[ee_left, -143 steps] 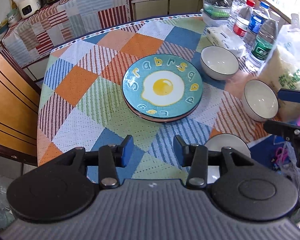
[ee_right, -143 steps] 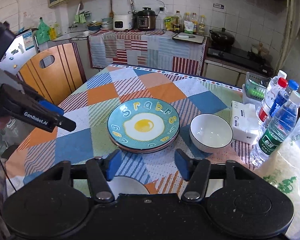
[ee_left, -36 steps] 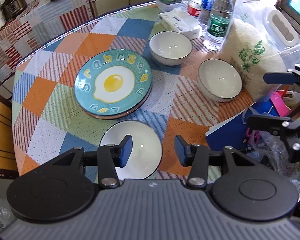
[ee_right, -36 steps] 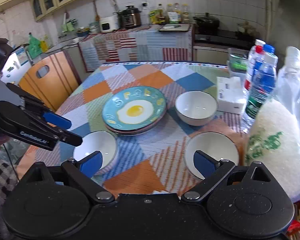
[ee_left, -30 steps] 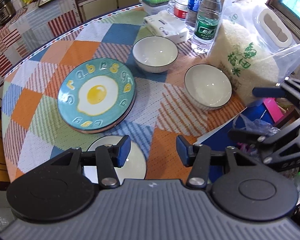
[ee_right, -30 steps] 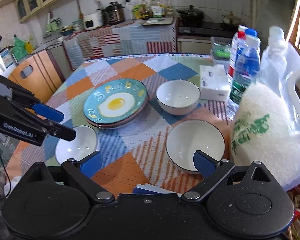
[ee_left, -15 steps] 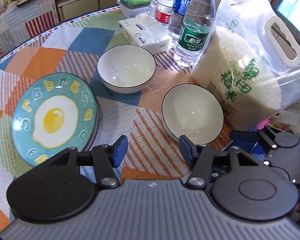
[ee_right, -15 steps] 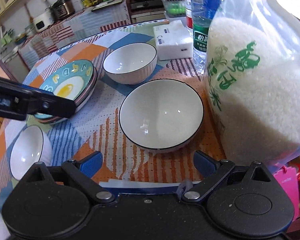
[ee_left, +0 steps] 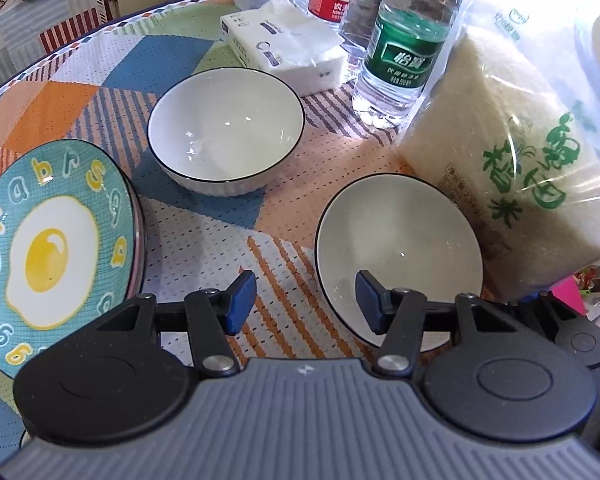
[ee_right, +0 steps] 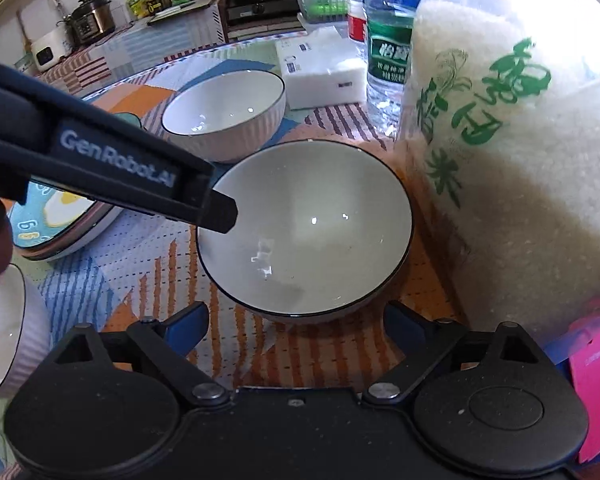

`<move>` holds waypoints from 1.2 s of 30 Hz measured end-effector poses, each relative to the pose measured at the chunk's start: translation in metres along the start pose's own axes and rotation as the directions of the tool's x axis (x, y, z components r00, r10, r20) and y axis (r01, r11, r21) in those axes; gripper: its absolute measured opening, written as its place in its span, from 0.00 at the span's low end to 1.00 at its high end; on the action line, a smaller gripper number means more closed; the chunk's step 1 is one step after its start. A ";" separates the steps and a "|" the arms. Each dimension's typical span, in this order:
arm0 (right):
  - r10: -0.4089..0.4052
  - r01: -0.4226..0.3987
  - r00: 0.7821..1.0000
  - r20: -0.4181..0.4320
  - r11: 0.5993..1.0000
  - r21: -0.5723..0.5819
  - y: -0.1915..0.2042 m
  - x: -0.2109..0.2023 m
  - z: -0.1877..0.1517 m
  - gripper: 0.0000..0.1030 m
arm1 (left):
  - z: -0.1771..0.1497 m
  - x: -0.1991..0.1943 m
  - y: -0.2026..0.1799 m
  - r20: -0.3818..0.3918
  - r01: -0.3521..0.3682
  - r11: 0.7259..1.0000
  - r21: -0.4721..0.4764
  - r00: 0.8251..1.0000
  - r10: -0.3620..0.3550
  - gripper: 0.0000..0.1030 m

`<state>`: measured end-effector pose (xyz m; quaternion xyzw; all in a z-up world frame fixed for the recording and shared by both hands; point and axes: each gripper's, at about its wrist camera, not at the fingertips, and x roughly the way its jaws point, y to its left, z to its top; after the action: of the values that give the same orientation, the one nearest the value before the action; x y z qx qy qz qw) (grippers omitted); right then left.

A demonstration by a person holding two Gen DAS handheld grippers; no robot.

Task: Organize plates and bowls
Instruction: 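Grasp the second white bowl beside the rice bag with the right gripper, then lift the held bowl and carry it over the first bowl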

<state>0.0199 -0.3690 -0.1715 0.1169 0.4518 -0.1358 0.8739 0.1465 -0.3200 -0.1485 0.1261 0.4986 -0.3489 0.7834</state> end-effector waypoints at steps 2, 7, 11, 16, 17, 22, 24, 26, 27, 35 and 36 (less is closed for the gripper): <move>-0.005 0.005 1.000 0.014 1.000 -0.010 0.001 0.004 0.000 0.93 | 0.000 0.006 -0.003 -0.008 0.011 1.000 0.011 1.000 -0.011 0.43; 0.017 -0.018 0.999 0.032 0.999 0.027 -0.007 0.015 0.002 0.93 | -0.002 0.013 -0.014 -0.017 0.024 0.998 0.062 1.000 -0.023 0.20; 0.026 -0.026 0.997 0.070 1.000 -0.001 -0.007 0.018 -0.001 0.94 | -0.002 0.022 -0.014 -0.030 -0.004 0.999 0.054 1.000 0.006 0.12; -0.007 0.016 0.992 0.123 0.997 -0.071 0.001 0.021 -0.006 0.93 | -0.001 0.026 -0.009 -0.033 0.014 0.999 0.035 0.999 -0.013 0.10; -0.016 0.028 0.991 0.130 0.996 -0.086 0.003 0.023 -0.007 0.93 | 0.000 0.026 -0.008 -0.035 0.017 1.000 0.023 0.999 -0.017 0.10; -0.051 0.072 0.987 0.152 0.989 -0.130 0.010 0.026 -0.009 0.92 | -0.003 0.026 -0.005 -0.051 0.021 1.000 0.011 0.998 -0.021 0.10; -0.032 0.053 0.989 0.144 0.988 -0.143 0.010 0.022 -0.010 0.91 | -0.005 0.023 0.000 -0.064 0.038 0.999 -0.007 0.997 -0.039 0.10; -0.017 0.041 0.989 0.150 0.986 -0.162 0.012 0.018 -0.012 0.91 | -0.007 0.018 0.005 -0.071 0.050 0.998 -0.024 0.996 -0.052 0.11; -0.012 0.040 0.987 0.158 0.984 -0.173 0.014 0.014 -0.013 0.91 | -0.008 0.014 0.006 -0.069 0.052 0.998 -0.024 0.996 -0.054 0.11; 0.045 0.000 0.984 0.175 0.968 -0.251 0.040 -0.019 -0.011 0.90 | -0.013 -0.031 0.012 -0.098 -0.018 0.999 0.038 0.995 0.022 0.11; 0.058 -0.014 0.984 0.169 0.968 -0.250 0.043 -0.024 -0.010 0.90 | -0.013 -0.038 0.013 -0.099 -0.028 0.999 0.043 0.995 0.032 0.11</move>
<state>0.0139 -0.3218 -0.1542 0.0029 0.3847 -0.0721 0.9202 0.1363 -0.2874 -0.1240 0.1671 0.5277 -0.3406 0.7600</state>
